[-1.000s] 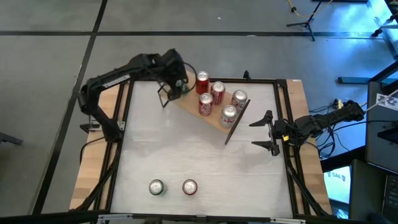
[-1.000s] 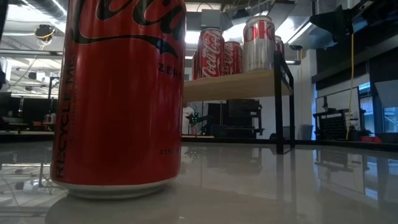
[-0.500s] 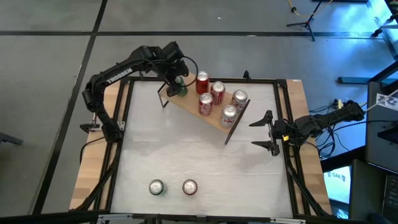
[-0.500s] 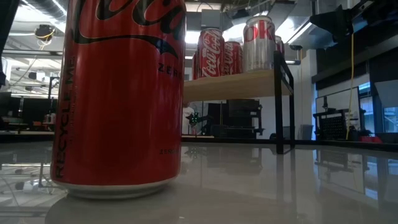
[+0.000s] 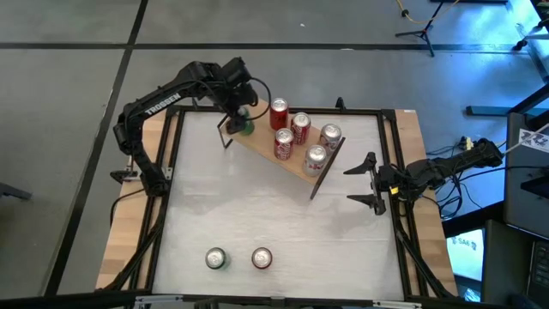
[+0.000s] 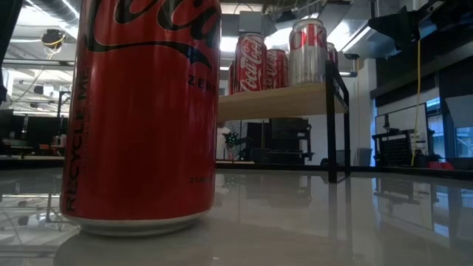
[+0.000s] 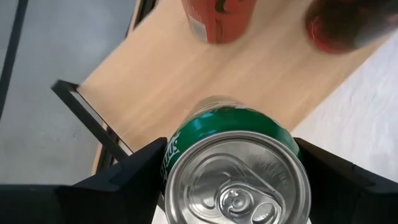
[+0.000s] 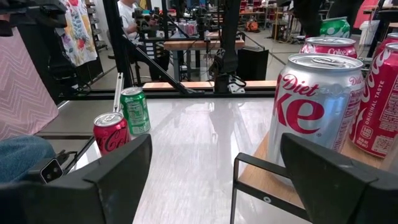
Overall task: Place canned beverage on shelf
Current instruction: Put the top green soda can on the shelf
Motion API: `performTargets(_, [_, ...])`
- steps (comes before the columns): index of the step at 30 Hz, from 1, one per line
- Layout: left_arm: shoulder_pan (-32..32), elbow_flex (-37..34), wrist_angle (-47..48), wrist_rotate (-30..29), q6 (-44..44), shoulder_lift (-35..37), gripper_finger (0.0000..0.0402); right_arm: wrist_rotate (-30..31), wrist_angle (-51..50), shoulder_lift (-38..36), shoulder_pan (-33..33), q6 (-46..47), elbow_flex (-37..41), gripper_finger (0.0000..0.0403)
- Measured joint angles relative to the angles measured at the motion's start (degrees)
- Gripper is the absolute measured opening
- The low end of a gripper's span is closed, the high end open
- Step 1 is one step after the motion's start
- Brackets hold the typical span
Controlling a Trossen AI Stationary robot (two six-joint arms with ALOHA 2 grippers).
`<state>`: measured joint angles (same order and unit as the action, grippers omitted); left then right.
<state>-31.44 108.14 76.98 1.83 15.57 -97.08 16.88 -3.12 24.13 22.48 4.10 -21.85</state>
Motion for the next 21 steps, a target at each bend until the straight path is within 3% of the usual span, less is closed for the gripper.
performTargets(13, [0.0, -0.1, 1.4, 0.0, -0.1, 0.0, 0.0288, 0.0, 0.0, 0.0, 0.0, 0.0, 0.0, 0.0349])
performTargets(21, [0.0, -0.2, 0.2, 0.0, -0.2, 0.0, 0.0316, 0.0, 0.0, 0.0, 0.0, 0.0, 0.0, 0.0349])
